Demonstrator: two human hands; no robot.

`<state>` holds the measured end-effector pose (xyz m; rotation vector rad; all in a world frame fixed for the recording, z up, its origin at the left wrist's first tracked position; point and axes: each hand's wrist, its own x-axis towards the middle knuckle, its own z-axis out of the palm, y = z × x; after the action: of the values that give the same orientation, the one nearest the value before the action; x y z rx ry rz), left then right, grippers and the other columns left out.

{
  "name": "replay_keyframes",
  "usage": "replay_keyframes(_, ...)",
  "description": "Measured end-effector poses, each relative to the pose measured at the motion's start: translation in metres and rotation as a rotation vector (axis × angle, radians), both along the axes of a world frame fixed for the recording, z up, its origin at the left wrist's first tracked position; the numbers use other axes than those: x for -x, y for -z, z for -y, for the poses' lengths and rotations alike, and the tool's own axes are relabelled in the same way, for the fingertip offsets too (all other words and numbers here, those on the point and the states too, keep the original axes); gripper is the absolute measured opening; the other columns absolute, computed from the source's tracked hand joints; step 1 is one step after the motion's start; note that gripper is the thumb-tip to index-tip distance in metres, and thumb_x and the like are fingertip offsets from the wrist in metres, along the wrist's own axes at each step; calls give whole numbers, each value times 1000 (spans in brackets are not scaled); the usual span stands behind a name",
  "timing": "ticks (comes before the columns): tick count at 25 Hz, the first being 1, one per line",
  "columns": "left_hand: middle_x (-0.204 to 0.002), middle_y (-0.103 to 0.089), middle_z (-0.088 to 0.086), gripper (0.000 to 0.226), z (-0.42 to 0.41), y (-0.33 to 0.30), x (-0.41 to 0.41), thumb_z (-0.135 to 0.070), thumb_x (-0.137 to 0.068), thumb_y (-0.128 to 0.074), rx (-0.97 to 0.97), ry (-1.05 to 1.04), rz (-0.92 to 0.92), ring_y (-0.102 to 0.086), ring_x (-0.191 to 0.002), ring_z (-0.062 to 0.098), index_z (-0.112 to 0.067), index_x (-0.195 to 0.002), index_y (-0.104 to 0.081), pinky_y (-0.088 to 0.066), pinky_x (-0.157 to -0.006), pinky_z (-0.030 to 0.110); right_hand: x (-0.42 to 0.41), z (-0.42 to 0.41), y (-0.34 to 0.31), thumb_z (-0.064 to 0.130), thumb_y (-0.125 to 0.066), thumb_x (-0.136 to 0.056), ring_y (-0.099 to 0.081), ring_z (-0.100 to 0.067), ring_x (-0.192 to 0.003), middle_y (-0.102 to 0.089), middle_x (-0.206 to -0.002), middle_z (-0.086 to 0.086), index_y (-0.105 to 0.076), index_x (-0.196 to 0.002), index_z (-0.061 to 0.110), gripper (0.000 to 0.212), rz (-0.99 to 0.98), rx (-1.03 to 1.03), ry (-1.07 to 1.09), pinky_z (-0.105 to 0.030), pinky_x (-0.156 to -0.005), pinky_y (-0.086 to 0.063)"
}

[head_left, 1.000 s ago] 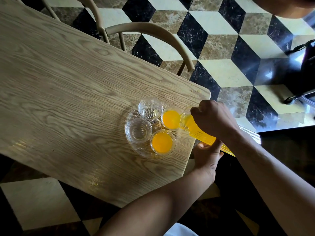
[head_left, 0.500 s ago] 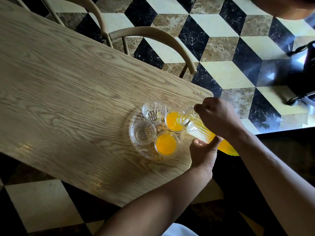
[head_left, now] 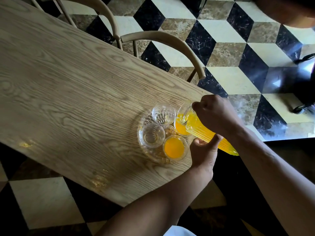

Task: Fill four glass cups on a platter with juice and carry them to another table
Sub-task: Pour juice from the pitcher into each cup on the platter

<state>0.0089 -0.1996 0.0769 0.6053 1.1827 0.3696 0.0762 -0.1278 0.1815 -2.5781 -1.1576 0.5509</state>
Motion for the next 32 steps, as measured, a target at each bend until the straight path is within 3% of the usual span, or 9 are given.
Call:
replay_keyframes(7, -68, -47, 3, 104, -13, 11, 1, -92, -10, -75, 53, -17, 2, -39, -73, 18, -16, -73, -45, -42, -64, 32, 8, -21, 8, 29, -54, -89, -54, -40, -65, -54, -63, -17, -46, -60, 8, 37, 39, 0, -45, -33, -51, -37)
replay_keyframes(12, -68, -45, 4, 91, -14, 24, -2, -82, -19, -87, 160, -29, 24, -41, -75, 19, -21, -68, -41, -57, -74, 45, 10, -29, 11, 28, -54, -90, -53, -40, -66, -54, -62, -16, -46, -60, 10, 36, 35, 27, -69, -35, -53, -39)
replay_keyframes(16, -65, -47, 4, 84, -15, 27, -3, -75, -28, -93, 205, 4, 24, -44, -73, 19, -20, -66, -43, -56, -74, 42, 12, -34, 13, 30, -53, -90, -52, -37, -63, -51, -60, -12, -48, -62, 10, 35, 52, 89, -75, -30, -51, -35)
replay_keyframes(18, -66, -46, 4, 72, -15, 28, -3, -66, -39, -90, 217, 15, 15, -45, -74, 19, -19, -66, -42, -61, -83, 51, 14, -37, 14, 31, -51, -90, -50, -34, -60, -50, -60, -11, -49, -64, 9, 35, 58, 123, -64, -31, -52, -36)
replay_keyframes(21, -66, -45, 3, 79, -18, 26, -3, -69, -31, -91, 224, 22, 21, -45, -75, 18, -18, -65, -41, -58, -92, 57, 16, -40, 13, 30, -50, -90, -42, -28, -55, -48, -59, -9, -51, -66, 7, 33, 77, 161, -65, -31, -52, -36)
replay_keyframes(24, -67, -48, 7, 88, -18, 22, -1, -74, -24, -91, 236, 12, 48, -47, -75, 19, -15, -69, -43, -60, -89, 56, 17, -44, 14, 31, -49, -91, -41, -25, -54, -48, -59, -9, -55, -69, 6, 34, 108, 185, -76, -29, -53, -35)
replay_keyframes(28, -69, -51, 10, 101, -20, 22, -2, -85, -11, -82, 240, -17, 59, -50, -74, 19, -14, -72, -45, -56, -74, 41, 19, -48, 15, 33, -48, -92, -44, -24, -54, -53, -62, -10, -58, -72, 6, 35, 135, 208, -82, -26, -53, -34)
replay_keyframes(32, -58, -50, 3, 92, -20, 22, -2, -76, -19, -92, 260, 4, 81, -46, -68, 18, -17, -68, -41, -55, -74, 41, 20, -50, 12, 30, -49, -93, -40, -21, -53, -50, -62, -10, -59, -75, 3, 35, 130, 215, -72, -26, -51, -33)
